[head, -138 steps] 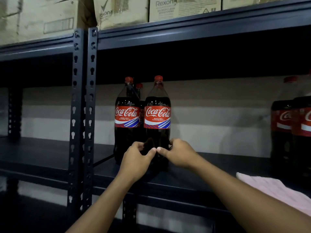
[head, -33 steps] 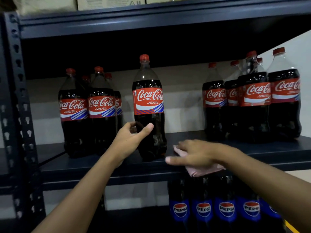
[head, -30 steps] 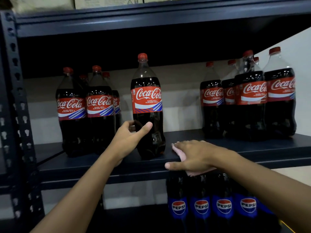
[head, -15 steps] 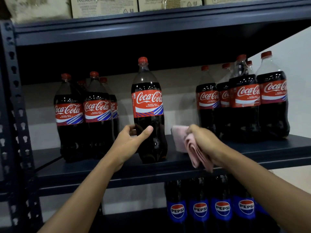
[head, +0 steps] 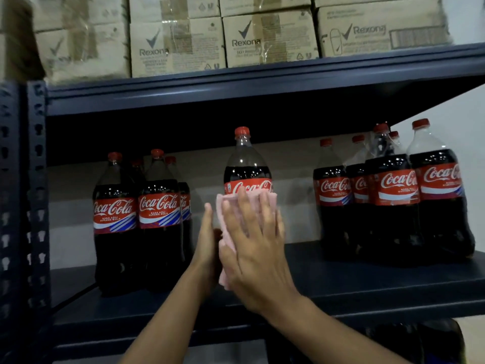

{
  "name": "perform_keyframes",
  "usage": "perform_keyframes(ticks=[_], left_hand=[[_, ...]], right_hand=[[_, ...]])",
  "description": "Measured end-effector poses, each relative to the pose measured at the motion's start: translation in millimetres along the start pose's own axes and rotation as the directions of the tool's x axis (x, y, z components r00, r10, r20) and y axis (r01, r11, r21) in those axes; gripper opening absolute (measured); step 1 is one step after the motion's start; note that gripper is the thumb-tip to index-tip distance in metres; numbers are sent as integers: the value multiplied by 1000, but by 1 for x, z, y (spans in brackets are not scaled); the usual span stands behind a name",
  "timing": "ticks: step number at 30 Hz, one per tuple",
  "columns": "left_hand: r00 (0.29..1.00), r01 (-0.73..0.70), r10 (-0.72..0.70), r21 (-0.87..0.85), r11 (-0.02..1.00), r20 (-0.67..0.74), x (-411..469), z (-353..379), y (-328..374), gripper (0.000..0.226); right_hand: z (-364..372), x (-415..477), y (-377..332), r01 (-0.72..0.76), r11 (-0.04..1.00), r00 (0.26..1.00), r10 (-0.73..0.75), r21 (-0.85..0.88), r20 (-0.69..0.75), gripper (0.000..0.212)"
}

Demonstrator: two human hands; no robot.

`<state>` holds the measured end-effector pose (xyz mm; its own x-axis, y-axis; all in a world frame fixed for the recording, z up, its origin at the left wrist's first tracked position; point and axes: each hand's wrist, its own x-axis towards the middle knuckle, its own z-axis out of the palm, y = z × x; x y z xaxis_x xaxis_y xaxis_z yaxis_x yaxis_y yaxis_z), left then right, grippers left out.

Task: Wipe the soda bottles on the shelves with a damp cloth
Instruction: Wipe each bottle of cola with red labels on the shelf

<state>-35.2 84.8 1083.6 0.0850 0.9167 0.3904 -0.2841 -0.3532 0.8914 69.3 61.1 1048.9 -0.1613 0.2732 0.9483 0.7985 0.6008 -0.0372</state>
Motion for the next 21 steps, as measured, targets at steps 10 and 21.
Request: perform_keyframes(ticks=[10,21], left_hand=[[987,-99,123,-212,972,106,21,28,-19,66],[991,-97,112,-178,979,77,37,25,-27,68]], right_hand=[[-28,121,18,-59,988,991,41,-145,-126,64],[-53,203,18,58,952,978,6,-302,207,43]])
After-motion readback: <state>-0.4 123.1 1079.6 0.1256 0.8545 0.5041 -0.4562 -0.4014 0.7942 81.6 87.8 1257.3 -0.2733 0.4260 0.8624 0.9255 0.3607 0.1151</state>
